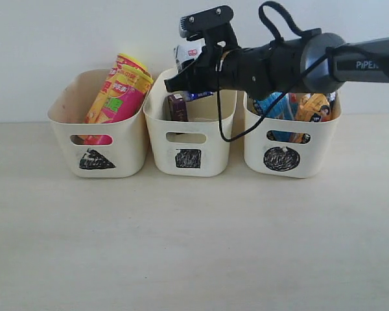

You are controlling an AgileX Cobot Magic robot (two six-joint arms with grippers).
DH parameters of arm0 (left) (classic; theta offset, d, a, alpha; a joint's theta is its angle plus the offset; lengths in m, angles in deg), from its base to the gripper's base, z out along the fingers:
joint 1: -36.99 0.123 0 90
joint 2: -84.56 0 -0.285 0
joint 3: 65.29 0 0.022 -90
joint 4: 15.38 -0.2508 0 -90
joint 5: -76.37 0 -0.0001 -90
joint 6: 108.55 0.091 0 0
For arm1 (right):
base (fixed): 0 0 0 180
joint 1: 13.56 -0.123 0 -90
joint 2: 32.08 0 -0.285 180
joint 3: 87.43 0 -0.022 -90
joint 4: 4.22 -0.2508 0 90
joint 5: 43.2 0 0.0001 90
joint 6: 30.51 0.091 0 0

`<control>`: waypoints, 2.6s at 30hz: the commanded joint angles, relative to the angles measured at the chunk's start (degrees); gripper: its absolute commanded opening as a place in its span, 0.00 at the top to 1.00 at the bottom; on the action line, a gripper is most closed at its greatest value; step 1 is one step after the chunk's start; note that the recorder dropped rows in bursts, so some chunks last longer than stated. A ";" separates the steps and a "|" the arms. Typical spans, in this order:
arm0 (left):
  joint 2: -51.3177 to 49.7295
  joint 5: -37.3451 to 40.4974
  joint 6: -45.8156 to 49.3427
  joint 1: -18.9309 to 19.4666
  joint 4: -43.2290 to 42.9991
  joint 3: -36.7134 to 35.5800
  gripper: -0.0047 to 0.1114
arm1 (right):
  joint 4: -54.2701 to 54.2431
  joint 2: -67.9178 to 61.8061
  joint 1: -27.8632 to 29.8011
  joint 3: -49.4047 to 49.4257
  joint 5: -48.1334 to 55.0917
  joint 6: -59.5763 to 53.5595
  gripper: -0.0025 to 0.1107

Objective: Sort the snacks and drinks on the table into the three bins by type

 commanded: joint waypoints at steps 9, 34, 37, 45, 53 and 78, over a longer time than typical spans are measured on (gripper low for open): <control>0.19 0.04 -0.24 0.30 -0.08 -0.20 0.93 | -0.64 -2.11 0.59 -0.24 -5.93 -2.36 0.71; 0.19 0.04 -0.24 0.30 -0.08 -0.20 0.93 | -0.99 8.12 0.59 -0.24 26.97 -3.37 0.98; 0.19 0.04 -0.24 0.30 -0.08 -0.20 0.93 | -0.99 10.45 0.59 -0.24 34.96 -5.47 0.98; 0.19 0.04 -0.24 0.30 -0.08 -0.20 0.93 | 3.54 13.97 0.66 -0.12 54.49 -5.47 0.98; 0.19 0.04 -0.24 0.30 -0.08 -0.20 0.93 | 2.87 30.08 10.90 19.01 51.02 -1.87 0.98; 0.19 0.04 -0.24 0.30 -0.08 -0.20 0.93 | 2.69 89.88 28.55 67.29 15.39 8.62 0.98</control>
